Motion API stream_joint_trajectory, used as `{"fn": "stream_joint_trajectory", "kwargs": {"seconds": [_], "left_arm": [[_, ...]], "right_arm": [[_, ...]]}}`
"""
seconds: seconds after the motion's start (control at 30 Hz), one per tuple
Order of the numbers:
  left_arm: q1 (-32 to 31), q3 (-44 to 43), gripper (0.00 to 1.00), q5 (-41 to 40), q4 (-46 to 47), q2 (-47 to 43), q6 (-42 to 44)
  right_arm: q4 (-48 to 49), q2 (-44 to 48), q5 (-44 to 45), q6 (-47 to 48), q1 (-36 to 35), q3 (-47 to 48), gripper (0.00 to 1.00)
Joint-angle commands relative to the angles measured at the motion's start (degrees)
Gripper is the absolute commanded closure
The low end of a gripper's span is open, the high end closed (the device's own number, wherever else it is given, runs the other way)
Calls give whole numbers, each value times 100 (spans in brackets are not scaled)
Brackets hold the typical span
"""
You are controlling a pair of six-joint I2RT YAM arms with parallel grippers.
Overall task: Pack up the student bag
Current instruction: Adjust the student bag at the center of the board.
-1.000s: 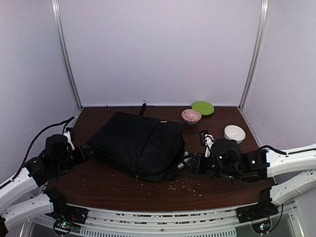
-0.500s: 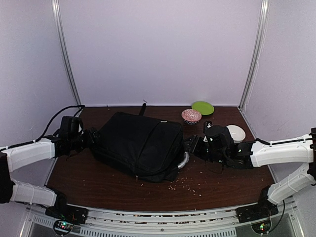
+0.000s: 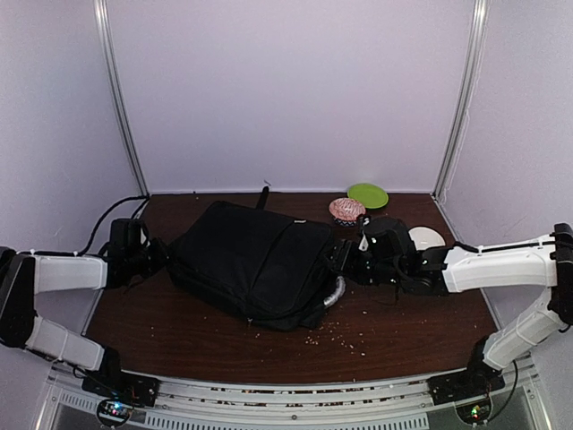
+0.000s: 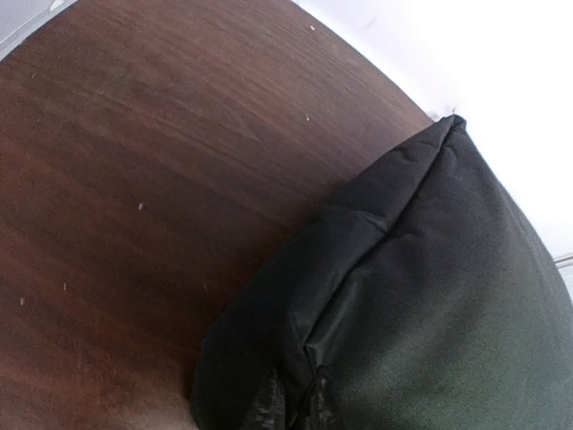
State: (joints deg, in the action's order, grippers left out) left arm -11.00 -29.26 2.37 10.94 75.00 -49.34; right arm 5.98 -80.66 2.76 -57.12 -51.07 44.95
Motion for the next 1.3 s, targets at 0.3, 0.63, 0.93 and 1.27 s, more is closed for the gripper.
{"fn": "stream_joint_trajectory", "kwargs": {"seconds": [0.3,0.63,0.93,1.27], "left_arm": [[-223,1826,100,-450,-627,-2653,-1165],[-1375,2214,100,-1525,-2422,-4499,-2355],[-1614,1977,100,-1553,-2520,-4281,-2647],[-1730,1741,100,-1511,-2332,-3772,-2557]], "right_arm": [[-844,-1273,-642,872,372,1605,46],[-1641,-1626,-484,1809,442,2858,45],[-774,176,1244,2205,-1137,1004,46],[570,-719,2163,2001,-2873,104,52]]}}
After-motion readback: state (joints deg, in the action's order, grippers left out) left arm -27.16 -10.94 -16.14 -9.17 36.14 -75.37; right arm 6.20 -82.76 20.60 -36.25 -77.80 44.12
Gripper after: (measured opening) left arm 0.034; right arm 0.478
